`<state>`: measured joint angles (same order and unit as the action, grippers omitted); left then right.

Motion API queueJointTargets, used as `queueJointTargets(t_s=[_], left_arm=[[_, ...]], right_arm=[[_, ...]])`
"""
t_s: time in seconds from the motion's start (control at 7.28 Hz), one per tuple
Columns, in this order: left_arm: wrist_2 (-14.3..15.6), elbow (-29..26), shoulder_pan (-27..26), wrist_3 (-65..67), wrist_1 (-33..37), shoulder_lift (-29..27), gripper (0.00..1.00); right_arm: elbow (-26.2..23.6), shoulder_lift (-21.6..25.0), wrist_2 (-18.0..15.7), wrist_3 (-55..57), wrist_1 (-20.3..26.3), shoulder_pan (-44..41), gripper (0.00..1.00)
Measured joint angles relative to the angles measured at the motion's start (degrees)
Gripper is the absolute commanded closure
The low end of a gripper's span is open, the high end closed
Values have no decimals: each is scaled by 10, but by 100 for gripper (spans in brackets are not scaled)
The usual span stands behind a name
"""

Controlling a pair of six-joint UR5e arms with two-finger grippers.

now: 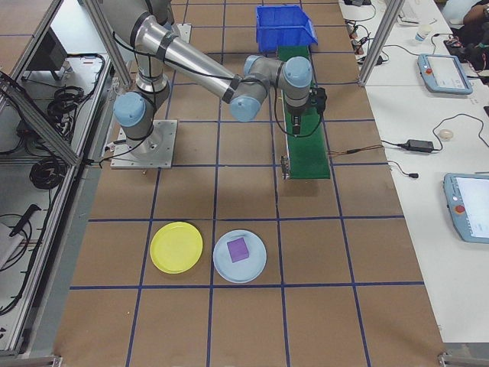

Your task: Move block left to right into plate

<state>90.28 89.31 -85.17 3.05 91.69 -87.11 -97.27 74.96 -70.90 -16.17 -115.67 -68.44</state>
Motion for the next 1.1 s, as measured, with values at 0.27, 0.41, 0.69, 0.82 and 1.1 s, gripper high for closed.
queueJointTargets(t_s=[0.27,0.41,0.69,0.82,1.1], left_arm=[[0,2,0,-1,1,3,0],[0,3,0,-1,1,6,0],[1,5,0,-1,2,10,0],[1,5,0,0,2,11,0],[1,6,0,-1,2,12,0]], right_arm=[[10,-21,35,26,-4,-18,2],[18,-38,41,29,-10,-25,2],[32,-73,43,26,-29,-30,2],[37,-86,44,25,-37,-30,2],[45,-98,44,25,-42,-30,2]])
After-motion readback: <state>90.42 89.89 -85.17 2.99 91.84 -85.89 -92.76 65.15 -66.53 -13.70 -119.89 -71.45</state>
